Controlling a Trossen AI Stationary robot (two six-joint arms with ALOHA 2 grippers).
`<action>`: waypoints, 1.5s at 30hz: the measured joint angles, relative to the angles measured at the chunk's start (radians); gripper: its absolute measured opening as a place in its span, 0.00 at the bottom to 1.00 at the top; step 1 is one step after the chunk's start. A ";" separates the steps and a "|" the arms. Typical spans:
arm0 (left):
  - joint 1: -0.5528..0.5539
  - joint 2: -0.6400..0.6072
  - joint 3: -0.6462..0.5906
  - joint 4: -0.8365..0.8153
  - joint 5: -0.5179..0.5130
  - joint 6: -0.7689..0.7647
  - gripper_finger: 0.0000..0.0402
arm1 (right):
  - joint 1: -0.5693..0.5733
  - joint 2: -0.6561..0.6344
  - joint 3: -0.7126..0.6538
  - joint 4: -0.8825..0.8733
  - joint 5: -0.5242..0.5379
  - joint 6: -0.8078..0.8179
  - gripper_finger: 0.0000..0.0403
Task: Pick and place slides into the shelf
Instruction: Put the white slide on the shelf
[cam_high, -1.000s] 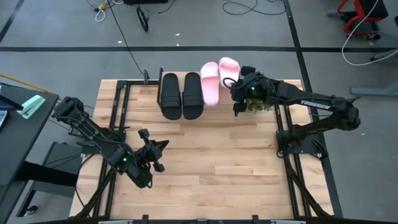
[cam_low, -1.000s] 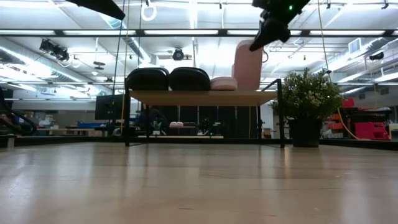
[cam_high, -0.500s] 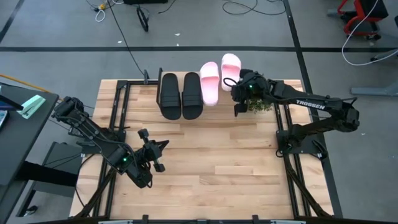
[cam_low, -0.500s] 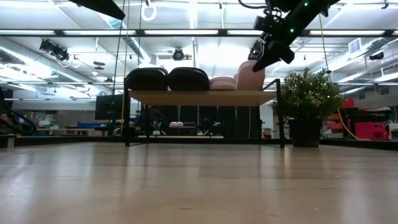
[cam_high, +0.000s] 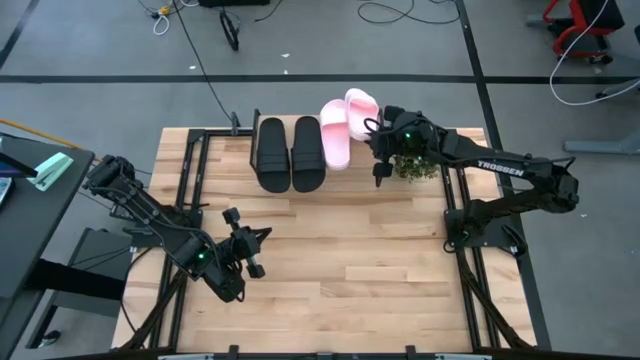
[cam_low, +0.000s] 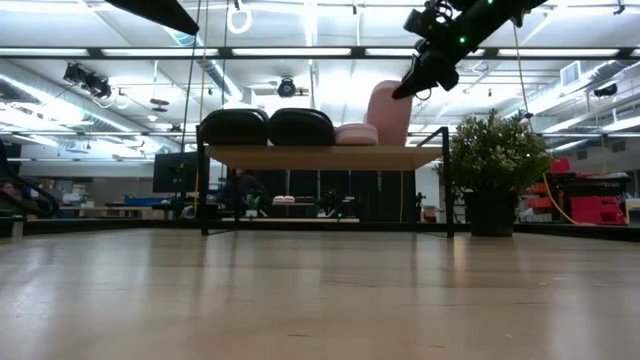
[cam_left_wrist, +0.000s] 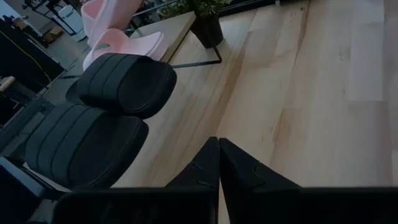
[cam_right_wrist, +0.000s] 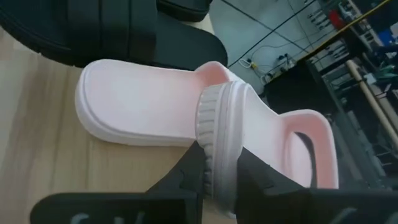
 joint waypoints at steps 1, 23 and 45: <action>0.000 0.000 0.000 0.000 0.000 0.000 0.03 | -0.003 0.001 0.000 -0.003 -0.007 0.005 0.13; 0.000 0.000 0.000 0.000 0.000 -0.001 0.05 | -0.014 0.001 0.001 -0.142 -0.003 0.061 0.13; 0.000 0.000 0.000 0.000 0.000 -0.006 0.05 | -0.010 0.001 -0.145 -0.055 -0.047 0.078 0.12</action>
